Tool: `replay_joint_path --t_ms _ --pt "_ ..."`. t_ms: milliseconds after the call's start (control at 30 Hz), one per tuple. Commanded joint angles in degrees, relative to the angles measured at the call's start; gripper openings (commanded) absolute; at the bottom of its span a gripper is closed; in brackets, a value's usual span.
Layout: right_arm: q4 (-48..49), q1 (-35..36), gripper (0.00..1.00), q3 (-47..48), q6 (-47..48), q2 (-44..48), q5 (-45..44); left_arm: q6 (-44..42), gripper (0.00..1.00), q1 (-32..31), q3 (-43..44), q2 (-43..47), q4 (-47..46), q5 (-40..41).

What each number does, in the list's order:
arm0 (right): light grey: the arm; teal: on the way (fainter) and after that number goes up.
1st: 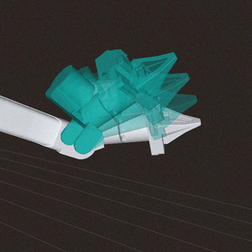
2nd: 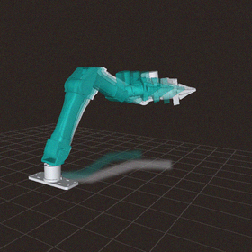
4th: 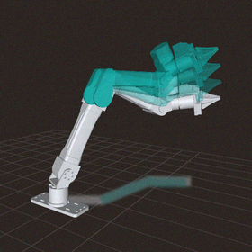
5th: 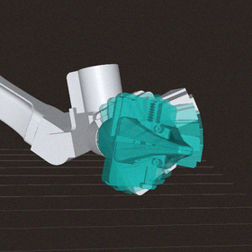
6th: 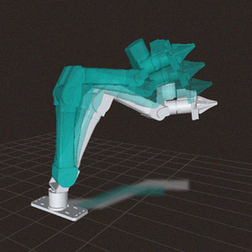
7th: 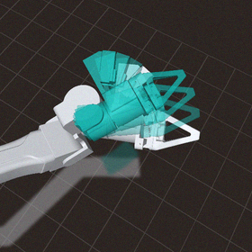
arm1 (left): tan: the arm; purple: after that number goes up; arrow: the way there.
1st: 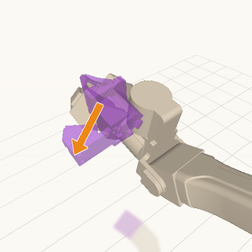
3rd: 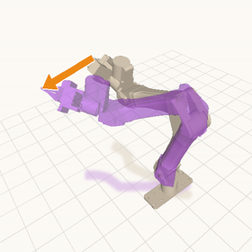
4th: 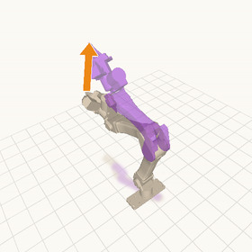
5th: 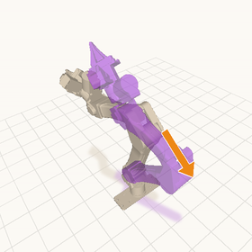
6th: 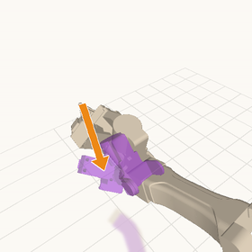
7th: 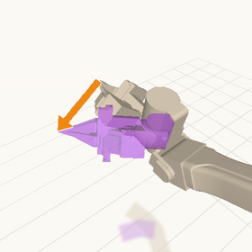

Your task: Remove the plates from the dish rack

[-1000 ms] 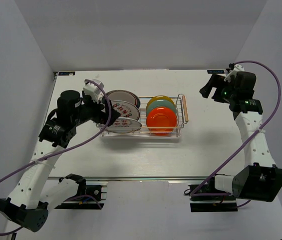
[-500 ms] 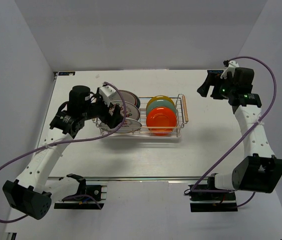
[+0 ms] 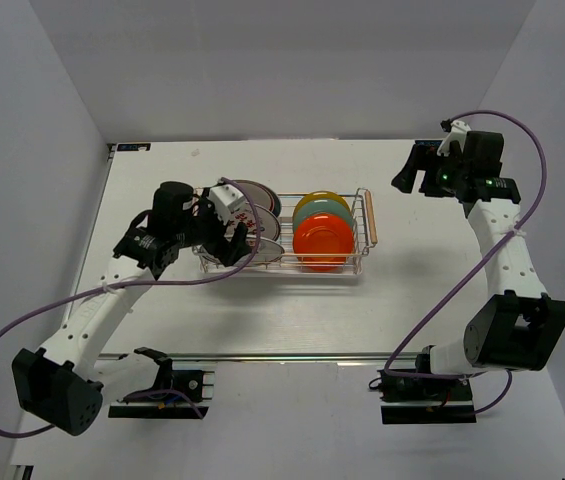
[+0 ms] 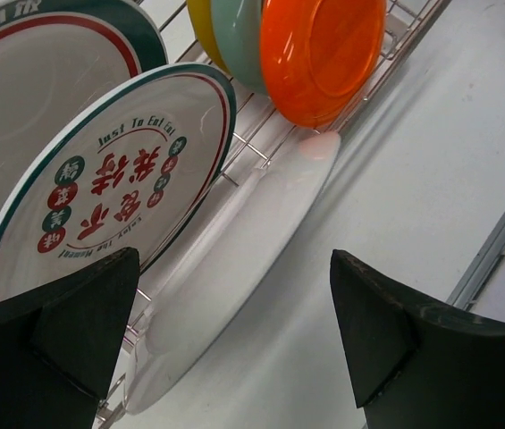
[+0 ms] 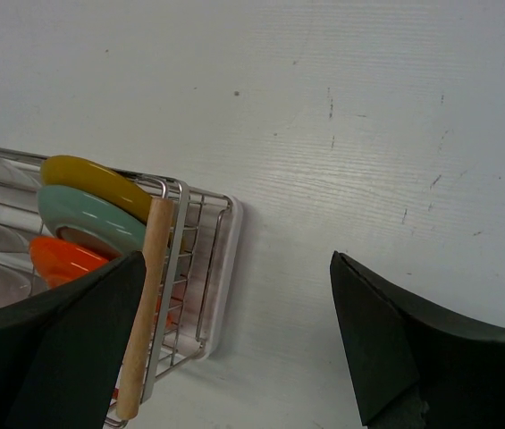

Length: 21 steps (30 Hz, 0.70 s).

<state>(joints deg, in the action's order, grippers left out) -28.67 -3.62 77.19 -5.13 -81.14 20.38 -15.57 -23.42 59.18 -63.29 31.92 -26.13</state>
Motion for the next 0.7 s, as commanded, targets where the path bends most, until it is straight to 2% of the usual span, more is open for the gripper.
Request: replay_joint_path --t_ms 0,167,400,667 --pt "-0.08 -0.07 0.89 2.79 0.73 0.02 3.61 -0.5 0.96 -0.31 -0.12 -0.52 -2.13 1.61" --pt "0.8 -0.07 0.89 1.39 0.03 0.55 4.14 -2.0 0.93 -0.31 -0.38 0.71 -3.97 3.27" --pt "0.54 -0.07 0.89 2.09 -0.23 0.72 4.23 -5.95 0.82 -0.84 0.67 -2.54 -3.89 7.23" --pt "0.54 -0.07 0.89 2.35 -1.55 -0.15 4.49 -7.89 0.7 -0.84 2.17 -4.39 -4.67 7.06"
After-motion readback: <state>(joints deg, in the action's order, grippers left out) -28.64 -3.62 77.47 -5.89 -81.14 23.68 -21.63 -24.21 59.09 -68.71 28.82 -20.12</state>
